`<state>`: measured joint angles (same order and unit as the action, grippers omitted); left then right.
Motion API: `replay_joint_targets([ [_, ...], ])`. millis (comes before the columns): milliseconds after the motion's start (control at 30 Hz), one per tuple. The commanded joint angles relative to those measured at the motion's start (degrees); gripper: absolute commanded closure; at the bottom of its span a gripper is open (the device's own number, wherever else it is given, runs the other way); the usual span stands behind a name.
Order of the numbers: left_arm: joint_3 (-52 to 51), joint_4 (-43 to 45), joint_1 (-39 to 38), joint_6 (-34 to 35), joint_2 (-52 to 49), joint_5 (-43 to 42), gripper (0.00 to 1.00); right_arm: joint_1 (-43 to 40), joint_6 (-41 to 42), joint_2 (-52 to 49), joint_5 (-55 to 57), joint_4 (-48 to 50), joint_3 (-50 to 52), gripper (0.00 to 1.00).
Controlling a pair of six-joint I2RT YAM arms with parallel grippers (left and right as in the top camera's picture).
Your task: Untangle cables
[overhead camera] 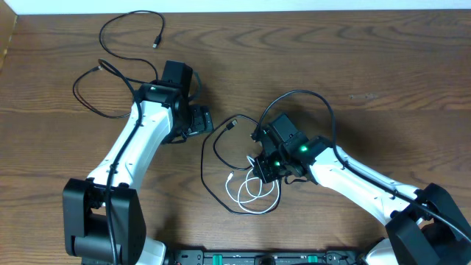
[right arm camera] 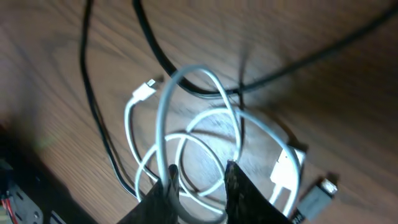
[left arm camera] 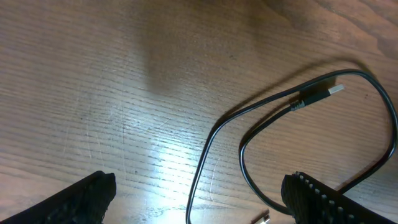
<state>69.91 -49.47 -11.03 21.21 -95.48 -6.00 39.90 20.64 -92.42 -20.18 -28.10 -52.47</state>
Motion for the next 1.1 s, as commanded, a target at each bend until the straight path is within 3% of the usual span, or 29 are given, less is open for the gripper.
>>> replay_joint_targets([
  [0, 0.04, -0.2, 0.09, 0.52, 0.11, 0.7, 0.1, 0.37, -0.55, 0.28, -2.54, 1.42, -0.15, 0.98],
  [233, 0.04, -1.55, 0.09, 0.5, 0.11, 0.46, 0.09, -1.38, -0.5, 2.93, -9.38, -2.38, -4.9, 0.99],
  [467, 0.04, -1.49, 0.09, 0.52, 0.11, 0.48, 0.09, -5.99, -0.11, 15.74, -10.19, -13.79, -17.97, 0.99],
  [667, 0.04, -2.14, 0.09, 0.46, 0.11, -0.35, 0.09, -9.25, 0.13, 28.09, -5.35, -13.7, -24.74, 0.99],
  [833, 0.11, -0.48, 0.11, -7.15, 0.31, -13.42, 0.09, -9.7, 6.05, 37.66, 11.69, -15.58, -24.87, 0.99],
  [933, 0.87, 0.33, 0.09, -10.05, 1.18, -20.65, 0.09, -9.68, 6.58, 39.45, 12.72, -18.29, -24.87, 0.99],
  [1067, 2.36, 1.29, 0.09, -8.98, 3.74, -23.85, 0.09, -9.57, 6.58, 39.21, 10.14, -20.76, -24.46, 0.99],
])
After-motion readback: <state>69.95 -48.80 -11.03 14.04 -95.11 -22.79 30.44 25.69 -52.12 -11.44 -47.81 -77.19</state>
